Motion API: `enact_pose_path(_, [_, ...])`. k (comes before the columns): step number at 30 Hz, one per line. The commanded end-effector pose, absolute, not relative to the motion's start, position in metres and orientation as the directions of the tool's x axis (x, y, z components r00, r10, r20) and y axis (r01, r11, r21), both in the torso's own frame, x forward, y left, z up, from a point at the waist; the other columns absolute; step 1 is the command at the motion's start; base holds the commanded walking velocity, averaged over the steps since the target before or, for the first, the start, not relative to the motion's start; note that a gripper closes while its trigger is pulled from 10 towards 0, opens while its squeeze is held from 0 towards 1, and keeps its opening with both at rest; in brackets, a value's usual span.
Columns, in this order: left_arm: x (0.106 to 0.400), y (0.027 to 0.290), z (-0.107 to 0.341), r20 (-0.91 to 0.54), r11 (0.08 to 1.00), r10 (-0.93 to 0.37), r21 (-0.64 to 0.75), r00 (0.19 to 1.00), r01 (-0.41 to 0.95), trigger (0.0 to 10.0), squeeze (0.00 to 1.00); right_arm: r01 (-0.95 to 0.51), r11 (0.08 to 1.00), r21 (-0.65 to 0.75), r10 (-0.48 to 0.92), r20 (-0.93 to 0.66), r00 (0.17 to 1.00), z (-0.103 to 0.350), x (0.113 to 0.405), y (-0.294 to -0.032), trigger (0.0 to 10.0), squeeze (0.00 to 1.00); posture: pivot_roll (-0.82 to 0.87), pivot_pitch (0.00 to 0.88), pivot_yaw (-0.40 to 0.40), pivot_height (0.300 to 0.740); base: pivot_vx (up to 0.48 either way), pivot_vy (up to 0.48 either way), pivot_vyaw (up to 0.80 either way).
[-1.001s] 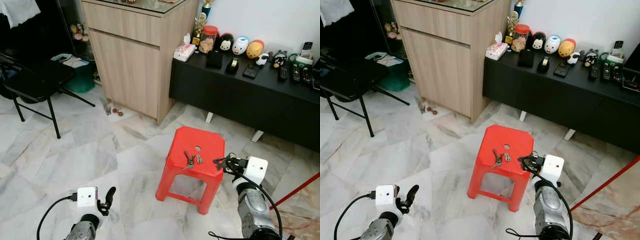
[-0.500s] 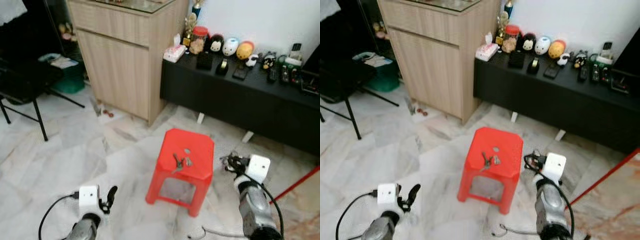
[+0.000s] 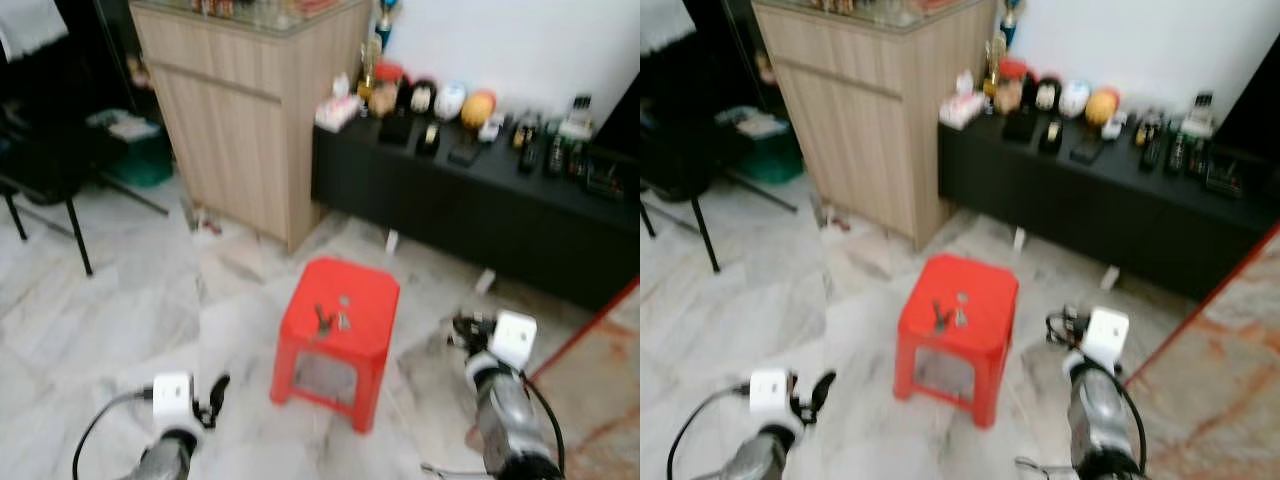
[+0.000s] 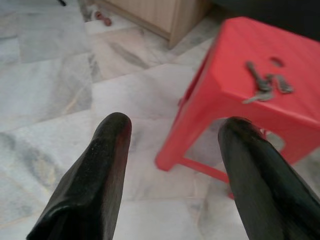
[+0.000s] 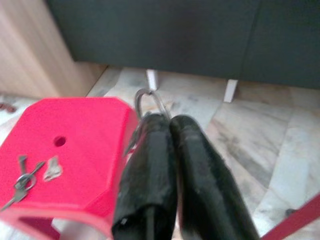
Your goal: Hang keys on a hook
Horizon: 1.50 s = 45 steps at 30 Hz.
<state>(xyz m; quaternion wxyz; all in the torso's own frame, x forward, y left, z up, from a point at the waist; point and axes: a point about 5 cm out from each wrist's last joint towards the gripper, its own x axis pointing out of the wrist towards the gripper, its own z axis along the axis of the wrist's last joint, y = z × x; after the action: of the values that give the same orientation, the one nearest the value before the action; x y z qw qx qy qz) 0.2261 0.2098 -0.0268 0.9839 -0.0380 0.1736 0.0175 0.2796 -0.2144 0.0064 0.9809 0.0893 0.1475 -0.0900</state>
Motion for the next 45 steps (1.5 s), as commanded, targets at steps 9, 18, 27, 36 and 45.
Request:
enact_pose_path(9, [0.226,0.208,-0.029,-0.358,0.997,0.020,-0.062,0.934,-0.046,10.0,0.00,-0.042,0.985,0.167,0.096,-0.331,0.939,0.003,0.273,-0.210,10.0,0.00,-0.05,0.052,-0.072,0.740,0.000,0.000,0.00])
enact_pose_path(18, [0.227,0.206,-0.028,-0.354,0.998,0.010,-0.056,0.935,-0.032,10.0,0.00,-0.022,0.980,0.198,0.084,-0.312,0.946,0.008,0.280,-0.207,10.0,0.00,-0.04,0.053,-0.072,0.740,0.000,-0.146,0.00])
enact_pose_path(27, [0.225,0.208,-0.029,-0.353,0.998,0.018,-0.056,0.936,-0.040,10.0,0.00,-0.024,0.978,0.208,0.088,-0.303,0.949,0.010,0.282,-0.201,10.0,0.00,-0.04,0.054,-0.073,0.740,0.000,-0.295,0.00])
enact_pose_path(36, [0.226,0.208,-0.028,-0.350,0.998,0.017,-0.057,0.937,-0.040,10.0,0.00,-0.003,0.978,0.210,0.067,-0.298,0.952,0.010,0.283,-0.202,10.0,0.00,-0.04,0.055,-0.071,0.740,0.000,-0.225,0.00])
enact_pose_path(45, [0.225,0.212,-0.028,-0.350,0.996,0.035,-0.061,0.936,-0.060,10.0,0.00,-0.011,0.976,0.219,0.079,-0.306,0.949,0.008,0.282,-0.195,10.0,0.00,-0.04,0.055,-0.070,0.740,0.000,0.000,0.00])
